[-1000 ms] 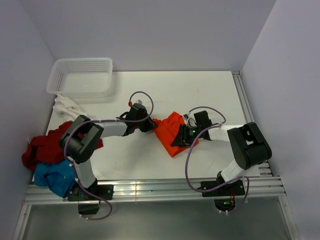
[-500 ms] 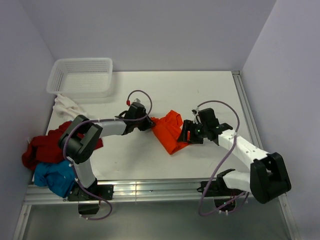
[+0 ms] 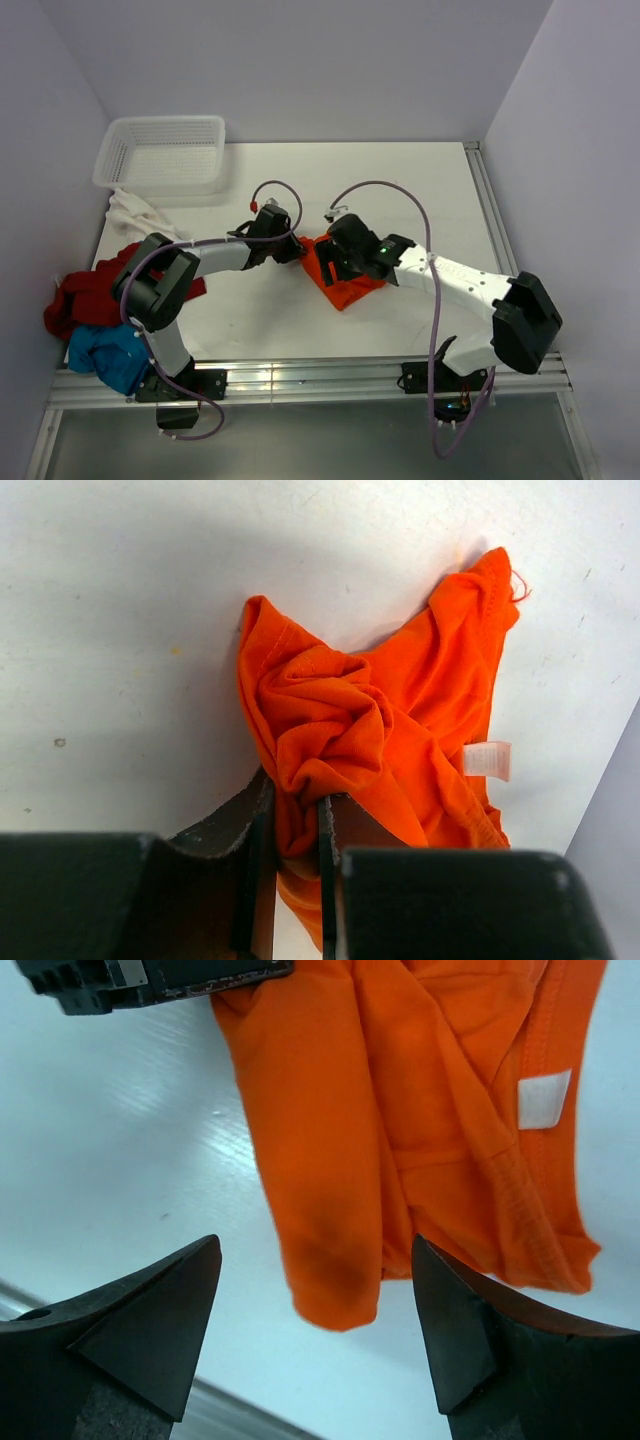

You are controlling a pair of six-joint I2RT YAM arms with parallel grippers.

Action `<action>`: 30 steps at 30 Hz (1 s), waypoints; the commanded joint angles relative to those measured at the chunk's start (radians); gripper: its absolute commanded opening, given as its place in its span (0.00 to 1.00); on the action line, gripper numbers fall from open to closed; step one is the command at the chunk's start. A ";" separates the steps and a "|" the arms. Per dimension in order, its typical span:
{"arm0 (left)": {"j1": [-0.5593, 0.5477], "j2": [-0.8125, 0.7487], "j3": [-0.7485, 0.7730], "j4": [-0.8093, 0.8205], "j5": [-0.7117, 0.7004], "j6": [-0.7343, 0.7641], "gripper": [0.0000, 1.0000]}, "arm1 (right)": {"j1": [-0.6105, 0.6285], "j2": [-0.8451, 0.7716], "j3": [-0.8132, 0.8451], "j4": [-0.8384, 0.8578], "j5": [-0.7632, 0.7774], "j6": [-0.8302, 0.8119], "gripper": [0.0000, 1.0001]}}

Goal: Roll the t-shirts
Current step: Roll the tshirt

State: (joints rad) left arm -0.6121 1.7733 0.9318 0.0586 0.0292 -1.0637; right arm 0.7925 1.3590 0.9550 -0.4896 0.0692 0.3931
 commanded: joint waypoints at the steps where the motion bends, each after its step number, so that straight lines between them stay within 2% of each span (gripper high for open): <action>1: -0.003 -0.034 0.031 -0.055 0.012 0.004 0.03 | 0.076 0.054 0.068 -0.012 0.210 -0.046 0.85; 10: -0.005 -0.017 0.098 -0.195 0.084 0.002 0.02 | 0.255 0.232 0.169 -0.007 0.389 -0.082 0.87; 20: -0.003 -0.003 0.139 -0.281 0.147 -0.025 0.01 | 0.317 0.357 0.212 -0.007 0.518 -0.063 0.89; 30: -0.002 -0.008 0.130 -0.273 0.181 -0.062 0.01 | 0.396 0.492 0.261 -0.064 0.670 0.038 0.89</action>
State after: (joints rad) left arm -0.6098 1.7779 1.0344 -0.2089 0.1730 -1.1061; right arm 1.1572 1.8072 1.1645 -0.5251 0.6434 0.4034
